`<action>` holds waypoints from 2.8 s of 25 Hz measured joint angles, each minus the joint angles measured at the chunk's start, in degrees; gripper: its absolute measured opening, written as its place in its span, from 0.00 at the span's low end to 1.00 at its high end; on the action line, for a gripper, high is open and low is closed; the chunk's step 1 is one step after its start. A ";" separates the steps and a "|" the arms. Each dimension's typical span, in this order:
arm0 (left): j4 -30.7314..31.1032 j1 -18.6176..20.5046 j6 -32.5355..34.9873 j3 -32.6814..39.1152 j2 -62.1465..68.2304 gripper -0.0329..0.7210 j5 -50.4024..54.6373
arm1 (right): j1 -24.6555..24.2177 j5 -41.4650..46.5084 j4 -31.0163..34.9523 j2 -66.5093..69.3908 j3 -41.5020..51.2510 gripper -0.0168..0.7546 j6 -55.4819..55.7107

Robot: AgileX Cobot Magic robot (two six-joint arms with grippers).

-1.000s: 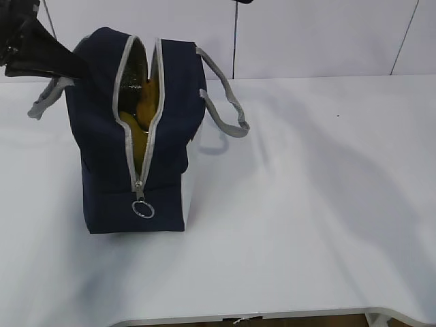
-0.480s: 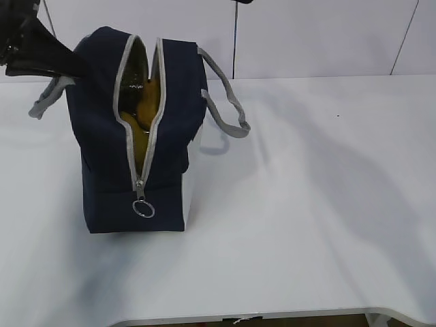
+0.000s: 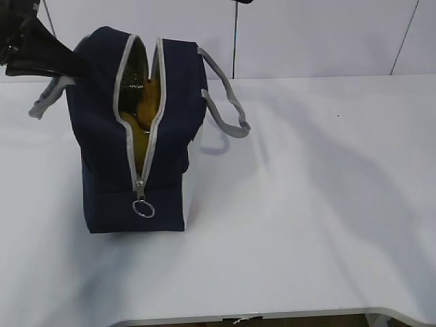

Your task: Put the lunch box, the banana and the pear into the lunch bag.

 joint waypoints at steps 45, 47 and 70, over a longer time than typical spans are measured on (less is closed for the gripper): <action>0.00 0.00 0.00 0.00 0.00 0.03 0.00 | 0.00 0.41 0.00 -1.02 0.00 0.62 0.00; 0.00 0.00 0.00 0.00 0.00 0.03 0.00 | 0.00 0.41 0.00 -1.02 0.00 0.62 0.00; 0.00 0.00 0.13 0.00 0.00 0.03 0.00 | 0.00 0.89 0.00 -1.02 0.00 0.62 -0.34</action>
